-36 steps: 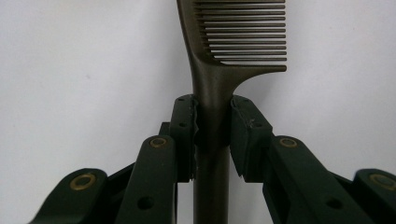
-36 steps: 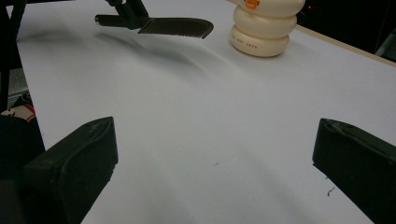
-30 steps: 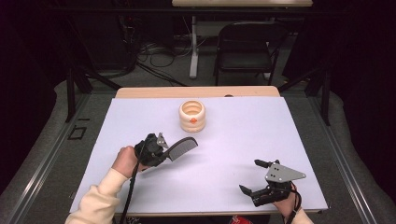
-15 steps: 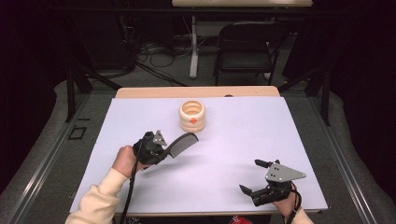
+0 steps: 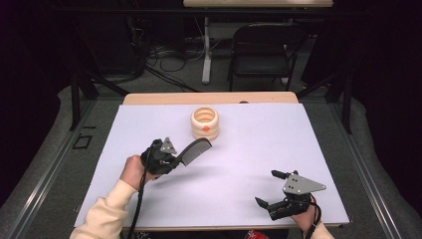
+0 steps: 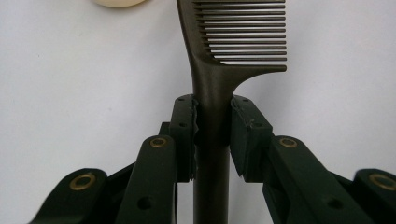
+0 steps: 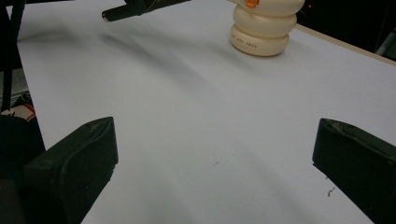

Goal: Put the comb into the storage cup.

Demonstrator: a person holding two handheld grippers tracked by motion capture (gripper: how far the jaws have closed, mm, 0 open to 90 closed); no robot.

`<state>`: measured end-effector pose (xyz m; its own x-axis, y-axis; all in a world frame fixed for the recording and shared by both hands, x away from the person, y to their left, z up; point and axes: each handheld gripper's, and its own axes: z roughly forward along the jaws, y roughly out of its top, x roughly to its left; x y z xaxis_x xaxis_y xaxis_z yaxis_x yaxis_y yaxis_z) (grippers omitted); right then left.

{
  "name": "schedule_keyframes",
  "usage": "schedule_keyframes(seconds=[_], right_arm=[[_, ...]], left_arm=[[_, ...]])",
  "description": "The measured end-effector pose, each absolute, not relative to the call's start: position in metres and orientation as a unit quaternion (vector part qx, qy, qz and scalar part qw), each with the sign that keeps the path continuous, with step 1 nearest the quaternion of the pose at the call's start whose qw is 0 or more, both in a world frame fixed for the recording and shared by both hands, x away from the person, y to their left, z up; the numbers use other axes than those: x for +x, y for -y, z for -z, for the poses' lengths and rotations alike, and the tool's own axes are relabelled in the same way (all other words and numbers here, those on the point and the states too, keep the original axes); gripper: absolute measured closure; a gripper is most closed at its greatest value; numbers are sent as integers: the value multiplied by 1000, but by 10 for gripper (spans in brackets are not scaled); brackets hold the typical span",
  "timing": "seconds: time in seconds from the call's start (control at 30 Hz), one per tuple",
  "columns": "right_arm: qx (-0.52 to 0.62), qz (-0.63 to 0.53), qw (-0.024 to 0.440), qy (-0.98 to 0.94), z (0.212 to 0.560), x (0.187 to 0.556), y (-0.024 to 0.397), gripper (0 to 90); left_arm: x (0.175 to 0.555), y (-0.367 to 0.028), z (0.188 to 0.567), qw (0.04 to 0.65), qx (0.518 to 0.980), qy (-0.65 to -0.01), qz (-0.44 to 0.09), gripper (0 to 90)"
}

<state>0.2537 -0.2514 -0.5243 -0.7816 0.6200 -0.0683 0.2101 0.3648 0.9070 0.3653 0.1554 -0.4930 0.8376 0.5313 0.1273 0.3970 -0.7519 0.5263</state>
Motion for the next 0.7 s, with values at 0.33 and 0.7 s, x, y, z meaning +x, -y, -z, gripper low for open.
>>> schedule_keyframes(seconds=[0.33, 0.7], right_arm=[[259, -500, 205, -800, 524, 254, 251, 0], [260, -499, 205, -801, 524, 254, 251, 0]], left_arm=[[365, -156, 492, 267, 918, -256, -143, 723], [366, -159, 492, 290, 904, -270, -159, 724]])
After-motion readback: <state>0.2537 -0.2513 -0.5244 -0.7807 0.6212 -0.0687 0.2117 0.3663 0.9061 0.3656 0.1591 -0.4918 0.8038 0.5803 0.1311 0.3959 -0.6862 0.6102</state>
